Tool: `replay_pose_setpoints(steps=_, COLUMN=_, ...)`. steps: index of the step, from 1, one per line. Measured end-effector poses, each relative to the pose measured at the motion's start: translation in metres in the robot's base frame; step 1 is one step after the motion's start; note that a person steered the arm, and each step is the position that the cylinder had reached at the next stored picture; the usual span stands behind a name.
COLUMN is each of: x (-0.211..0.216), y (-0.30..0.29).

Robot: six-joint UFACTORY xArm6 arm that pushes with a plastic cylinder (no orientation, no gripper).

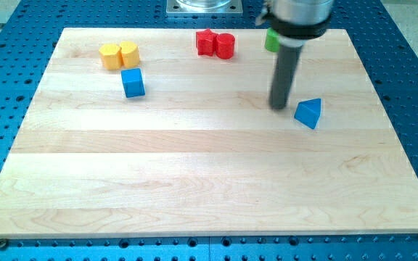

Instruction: Place the blue triangle at the bottom right corner of the board

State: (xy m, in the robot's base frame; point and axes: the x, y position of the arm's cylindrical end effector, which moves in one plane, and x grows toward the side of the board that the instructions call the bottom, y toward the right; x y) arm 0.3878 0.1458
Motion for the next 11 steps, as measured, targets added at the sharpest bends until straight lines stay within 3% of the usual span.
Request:
replay_pose_setpoints(steps=1, x=0.032, y=0.042)
replay_pose_setpoints(steps=2, x=0.107, y=0.028)
replay_pose_setpoints(steps=3, x=0.053, y=0.037)
replay_pose_setpoints(steps=4, x=0.052, y=-0.002)
replay_pose_setpoints(steps=5, x=0.115, y=-0.003)
replay_pose_setpoints(steps=6, x=0.127, y=0.023)
replay_pose_setpoints(steps=7, x=0.138, y=-0.032)
replay_pose_setpoints(steps=8, x=0.172, y=0.027)
replay_pose_setpoints(steps=9, x=0.177, y=0.06)
replay_pose_setpoints(steps=10, x=0.161, y=0.028)
replay_pose_setpoints(steps=11, x=0.142, y=0.106)
